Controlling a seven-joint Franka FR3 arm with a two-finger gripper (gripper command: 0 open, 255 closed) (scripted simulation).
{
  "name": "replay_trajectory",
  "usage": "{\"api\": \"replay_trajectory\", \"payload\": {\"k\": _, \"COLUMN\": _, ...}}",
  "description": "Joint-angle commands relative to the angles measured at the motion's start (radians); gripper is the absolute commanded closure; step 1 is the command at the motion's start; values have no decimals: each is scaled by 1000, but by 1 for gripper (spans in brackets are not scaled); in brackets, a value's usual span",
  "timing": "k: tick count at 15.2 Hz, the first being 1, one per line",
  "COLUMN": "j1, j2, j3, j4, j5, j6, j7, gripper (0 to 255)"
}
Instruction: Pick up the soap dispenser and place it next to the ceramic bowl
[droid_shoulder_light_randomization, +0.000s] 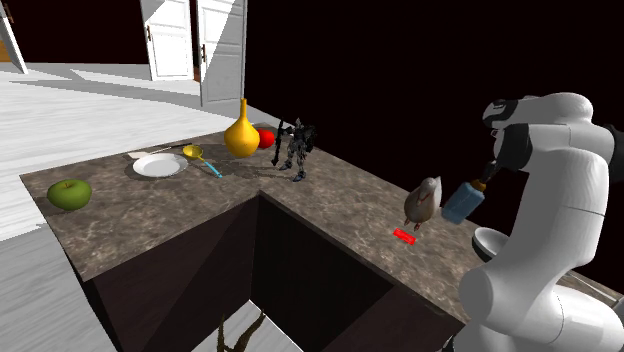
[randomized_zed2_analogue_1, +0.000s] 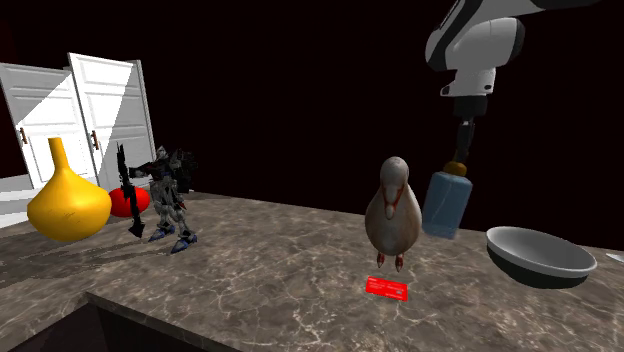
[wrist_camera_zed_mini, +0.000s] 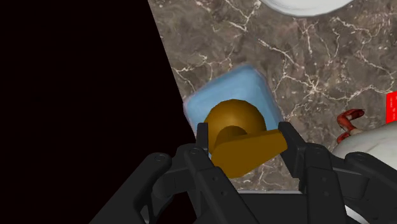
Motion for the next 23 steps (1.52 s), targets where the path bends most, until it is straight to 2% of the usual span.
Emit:
{"api": "replay_trajectory", "payload": {"k": 1, "j1": 2, "j2": -3, "j3": 0, "j4": -16, "j5": 0, "j6": 14, "j7": -2, "gripper": 255}}
{"api": "replay_trajectory", "payload": {"k": 8, "j1": 2, "j2": -3, "j3": 0, "j4": -16, "j5": 0, "j6": 14, "j7": -2, "gripper": 255}}
{"api": "replay_trajectory", "payload": {"k": 9, "j1": 1, "j2": -3, "j3": 0, "j4": -15, "j5": 0, "j6": 14, "j7": -2, "gripper": 0}}
{"api": "replay_trajectory", "payload": {"k": 14, "j1": 2, "j2": -3, "j3": 0, "j4": -16, "j5": 0, "j6": 14, "j7": -2, "gripper": 0}}
{"api": "replay_trajectory", "payload": {"k": 18, "j1": -18, "j2": 2, "j3": -3, "j4": 122, "j5": -2, "j6": -116, "j7": 7, "gripper": 0}}
{"api": "replay_trajectory", "payload": {"k": 23, "j1": -18, "j2": 2, "j3": -3, "j4": 122, "j5": -2, "j6": -116, "j7": 7, "gripper": 0}}
